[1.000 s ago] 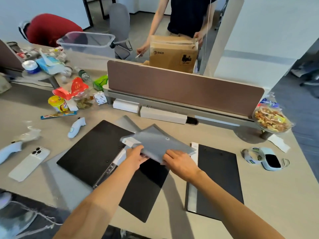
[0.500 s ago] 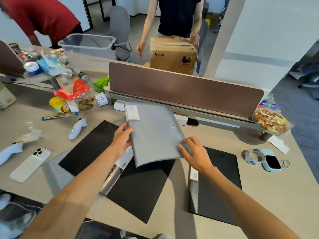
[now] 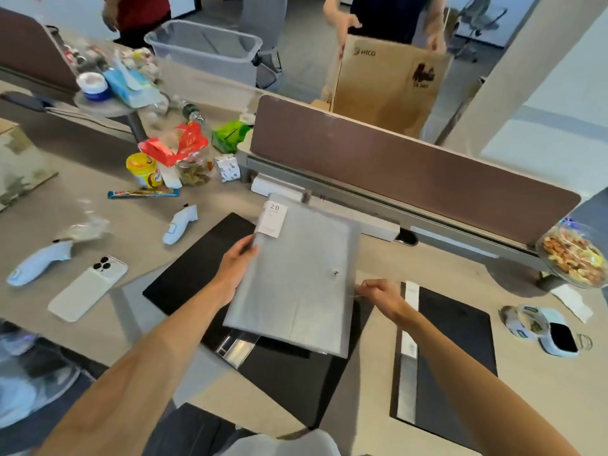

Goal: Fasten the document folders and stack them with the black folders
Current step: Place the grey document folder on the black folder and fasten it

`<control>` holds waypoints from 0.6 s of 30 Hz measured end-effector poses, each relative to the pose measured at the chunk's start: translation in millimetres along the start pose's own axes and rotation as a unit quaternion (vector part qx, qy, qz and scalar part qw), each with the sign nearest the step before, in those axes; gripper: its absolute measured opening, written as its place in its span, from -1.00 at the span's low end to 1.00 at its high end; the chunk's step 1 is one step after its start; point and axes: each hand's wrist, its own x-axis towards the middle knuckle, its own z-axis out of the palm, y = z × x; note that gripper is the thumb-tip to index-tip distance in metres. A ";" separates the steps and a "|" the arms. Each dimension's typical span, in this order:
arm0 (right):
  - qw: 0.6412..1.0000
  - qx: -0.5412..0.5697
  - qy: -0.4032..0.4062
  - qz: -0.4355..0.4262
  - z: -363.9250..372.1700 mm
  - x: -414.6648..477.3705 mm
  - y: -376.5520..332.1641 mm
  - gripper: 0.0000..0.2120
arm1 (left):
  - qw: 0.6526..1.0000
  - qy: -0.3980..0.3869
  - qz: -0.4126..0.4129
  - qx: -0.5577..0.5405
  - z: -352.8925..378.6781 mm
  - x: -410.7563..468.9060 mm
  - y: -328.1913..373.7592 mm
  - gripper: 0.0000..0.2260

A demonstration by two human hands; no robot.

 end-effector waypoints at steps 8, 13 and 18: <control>0.993 -0.075 -0.018 0.084 19.7 7.3 31.3 -0.82 | 0.891 0.044 0.026 0.452 -26.3 37.5 -73.5 -0.47; 0.993 -0.082 -0.004 0.087 24.1 3.6 35.7 -0.87 | 0.739 -0.078 0.211 0.635 18.7 21.1 -84.8 -0.46; 0.945 -0.302 -0.092 0.080 9.9 -5.6 49.5 -0.80 | 0.633 -0.212 0.216 0.713 73.8 10.1 -106.9 -0.31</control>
